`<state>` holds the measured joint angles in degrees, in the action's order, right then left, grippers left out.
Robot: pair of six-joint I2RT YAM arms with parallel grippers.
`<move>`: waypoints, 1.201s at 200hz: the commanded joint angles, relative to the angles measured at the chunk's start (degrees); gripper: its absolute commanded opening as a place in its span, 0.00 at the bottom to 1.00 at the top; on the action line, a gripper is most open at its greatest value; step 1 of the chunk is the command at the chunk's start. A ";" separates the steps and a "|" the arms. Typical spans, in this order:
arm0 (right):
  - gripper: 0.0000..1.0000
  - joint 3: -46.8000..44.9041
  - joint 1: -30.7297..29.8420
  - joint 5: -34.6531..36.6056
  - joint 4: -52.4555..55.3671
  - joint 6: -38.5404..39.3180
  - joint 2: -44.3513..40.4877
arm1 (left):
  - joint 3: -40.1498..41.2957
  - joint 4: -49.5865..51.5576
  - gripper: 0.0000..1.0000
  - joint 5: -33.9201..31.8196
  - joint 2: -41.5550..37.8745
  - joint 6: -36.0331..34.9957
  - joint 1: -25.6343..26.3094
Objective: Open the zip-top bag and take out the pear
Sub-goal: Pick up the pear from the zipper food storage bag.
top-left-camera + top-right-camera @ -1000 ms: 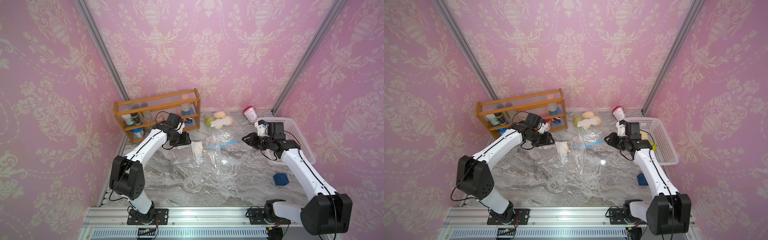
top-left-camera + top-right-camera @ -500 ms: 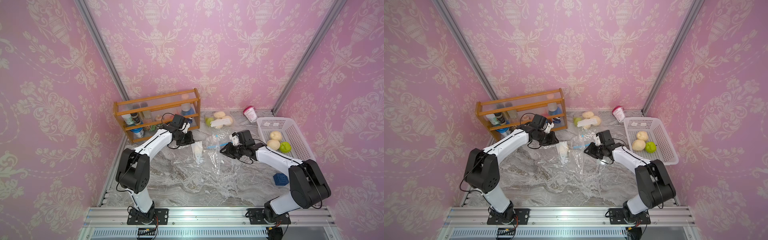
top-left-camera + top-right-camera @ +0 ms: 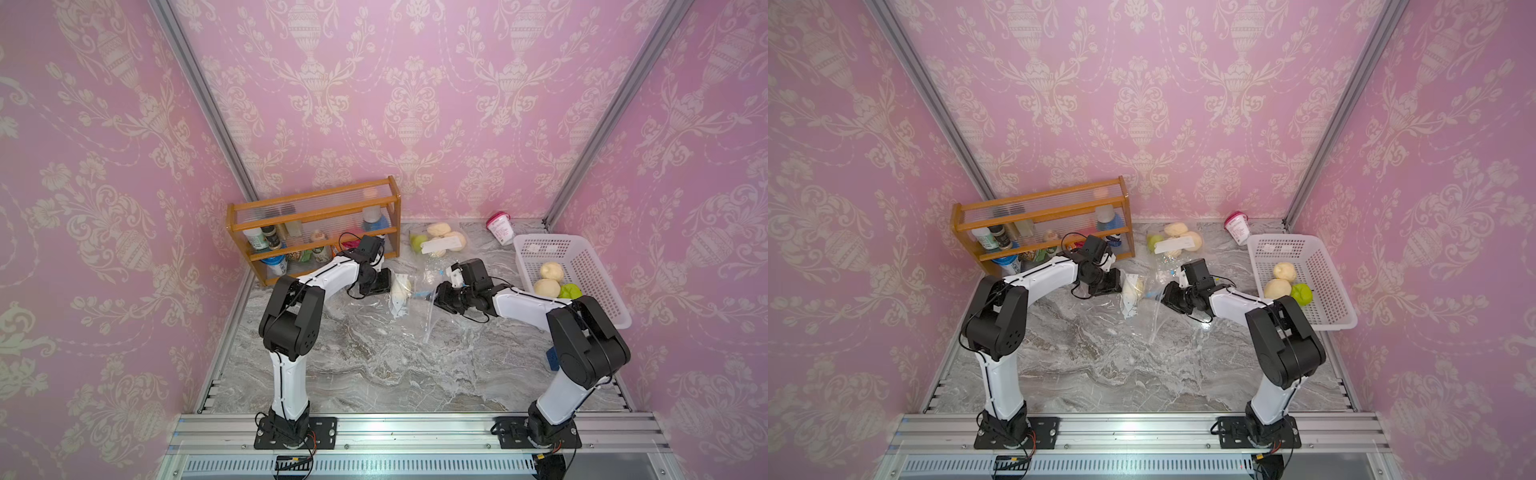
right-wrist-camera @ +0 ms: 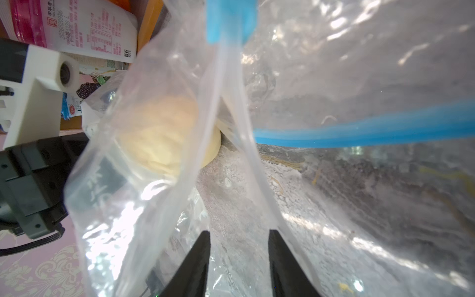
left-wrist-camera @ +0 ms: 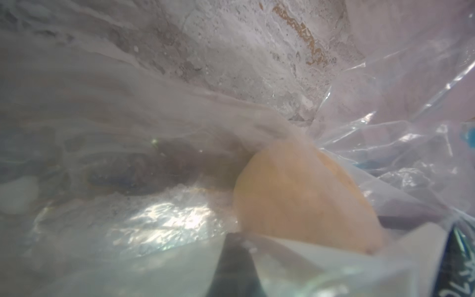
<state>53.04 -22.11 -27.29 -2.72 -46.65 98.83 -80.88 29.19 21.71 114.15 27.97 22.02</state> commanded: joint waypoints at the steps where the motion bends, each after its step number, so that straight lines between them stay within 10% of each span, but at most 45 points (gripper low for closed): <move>1: 0.63 -0.47 -0.78 0.10 -6.19 -1.44 1.06 | 0.15 -1.20 0.01 0.39 2.04 0.55 0.89; 110: 0.63 -6.56 -1.20 1.30 -3.90 -2.22 -4.48 | 21.73 -5.55 0.00 -1.08 -11.51 3.45 4.99; 167: 0.63 -8.30 -1.37 1.08 -0.93 -0.88 -7.90 | 12.99 4.04 0.25 -4.11 -22.30 1.09 5.65; 240: 0.63 -8.52 -1.36 1.47 -2.46 -1.59 -8.23 | -6.46 9.49 0.54 -10.13 -10.55 0.86 5.32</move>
<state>45.19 -23.03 -26.35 -5.17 -48.12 91.74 -83.35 32.75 16.19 98.67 29.26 27.57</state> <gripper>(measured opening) 0.625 0.536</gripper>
